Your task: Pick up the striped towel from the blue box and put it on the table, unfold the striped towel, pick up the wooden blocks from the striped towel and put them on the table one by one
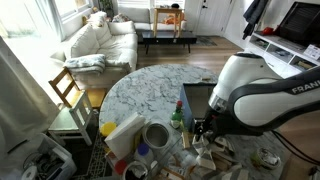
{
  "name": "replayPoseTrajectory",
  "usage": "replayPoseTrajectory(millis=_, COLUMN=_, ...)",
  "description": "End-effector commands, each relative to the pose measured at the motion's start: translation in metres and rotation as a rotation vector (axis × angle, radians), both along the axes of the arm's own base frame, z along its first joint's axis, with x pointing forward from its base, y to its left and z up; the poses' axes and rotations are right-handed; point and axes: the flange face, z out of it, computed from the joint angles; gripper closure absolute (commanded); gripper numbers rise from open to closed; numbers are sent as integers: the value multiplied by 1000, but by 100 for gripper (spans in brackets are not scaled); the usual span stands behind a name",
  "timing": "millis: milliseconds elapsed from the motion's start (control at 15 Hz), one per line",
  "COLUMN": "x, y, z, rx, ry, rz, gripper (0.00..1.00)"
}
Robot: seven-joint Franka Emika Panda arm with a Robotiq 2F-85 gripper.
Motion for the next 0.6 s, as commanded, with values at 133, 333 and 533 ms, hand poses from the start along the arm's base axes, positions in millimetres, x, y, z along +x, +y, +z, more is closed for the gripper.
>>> replayPoseTrajectory(millis=133, x=-27, y=4, z=28, rx=7, ry=165, rz=242, gripper=0)
replayPoseTrajectory(millis=333, x=-41, y=9, z=15, rx=57, ry=271, rz=373, gripper=0)
replayPoseTrajectory(millis=533, x=-51, y=14, z=-5, rx=65, ry=346, rz=471, gripper=0)
